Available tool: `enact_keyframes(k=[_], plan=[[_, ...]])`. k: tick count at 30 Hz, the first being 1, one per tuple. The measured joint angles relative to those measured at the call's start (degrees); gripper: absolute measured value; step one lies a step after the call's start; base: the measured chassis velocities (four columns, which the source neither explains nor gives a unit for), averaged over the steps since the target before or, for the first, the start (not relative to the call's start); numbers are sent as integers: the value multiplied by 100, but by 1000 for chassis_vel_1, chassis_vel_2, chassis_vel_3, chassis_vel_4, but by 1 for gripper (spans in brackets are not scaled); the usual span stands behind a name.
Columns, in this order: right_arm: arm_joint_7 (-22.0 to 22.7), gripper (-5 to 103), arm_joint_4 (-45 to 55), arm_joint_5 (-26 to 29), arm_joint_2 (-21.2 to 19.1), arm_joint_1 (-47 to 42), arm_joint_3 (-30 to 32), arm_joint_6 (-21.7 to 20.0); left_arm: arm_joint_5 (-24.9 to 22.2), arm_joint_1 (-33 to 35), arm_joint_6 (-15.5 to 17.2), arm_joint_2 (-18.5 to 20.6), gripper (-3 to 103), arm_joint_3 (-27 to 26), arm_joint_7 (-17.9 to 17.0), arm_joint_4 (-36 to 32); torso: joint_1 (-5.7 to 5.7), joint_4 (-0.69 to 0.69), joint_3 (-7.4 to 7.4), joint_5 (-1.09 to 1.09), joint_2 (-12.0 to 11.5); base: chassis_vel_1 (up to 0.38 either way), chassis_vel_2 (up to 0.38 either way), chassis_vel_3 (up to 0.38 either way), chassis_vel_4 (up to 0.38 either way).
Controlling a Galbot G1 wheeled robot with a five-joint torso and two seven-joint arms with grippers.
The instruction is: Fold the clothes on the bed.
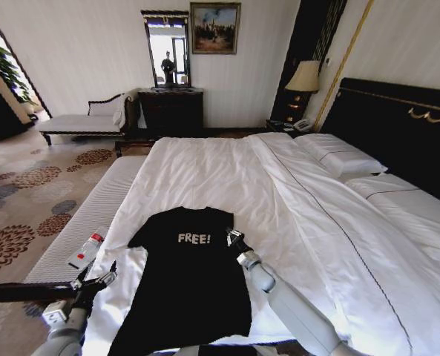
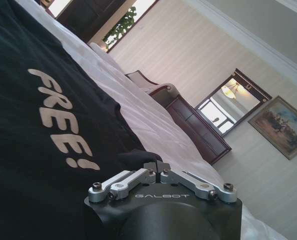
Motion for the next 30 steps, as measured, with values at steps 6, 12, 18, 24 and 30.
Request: enact_keyframes(k=[6,12,18,24,30], plan=[[-22,0,-113,-81,98,-35,-176,36,-7,20,-12,-4,100,-24,9,-7,0,0,0,-1,0,0,0,0,0],[-101,20,-47,148,-31,-245,-133,118,0,-5,-13,-12,100,1,8,-5,0,-1,0,1,0,0,0,0,0],[-573,40,352,631,-523,-754,121,754,17,-28,-13,-17,100,41,0,22,0,-2,0,-1,0,0,0,0,0],[-709,62,1120,1627,-806,-1350,606,884,31,-45,-9,-34,100,67,-7,4,-1,-3,0,0,0,0,0,0,0],[-502,84,683,2669,-865,-786,1096,423,83,-1,-16,-61,100,68,-7,-14,0,0,0,0,0,0,0,0,0]])
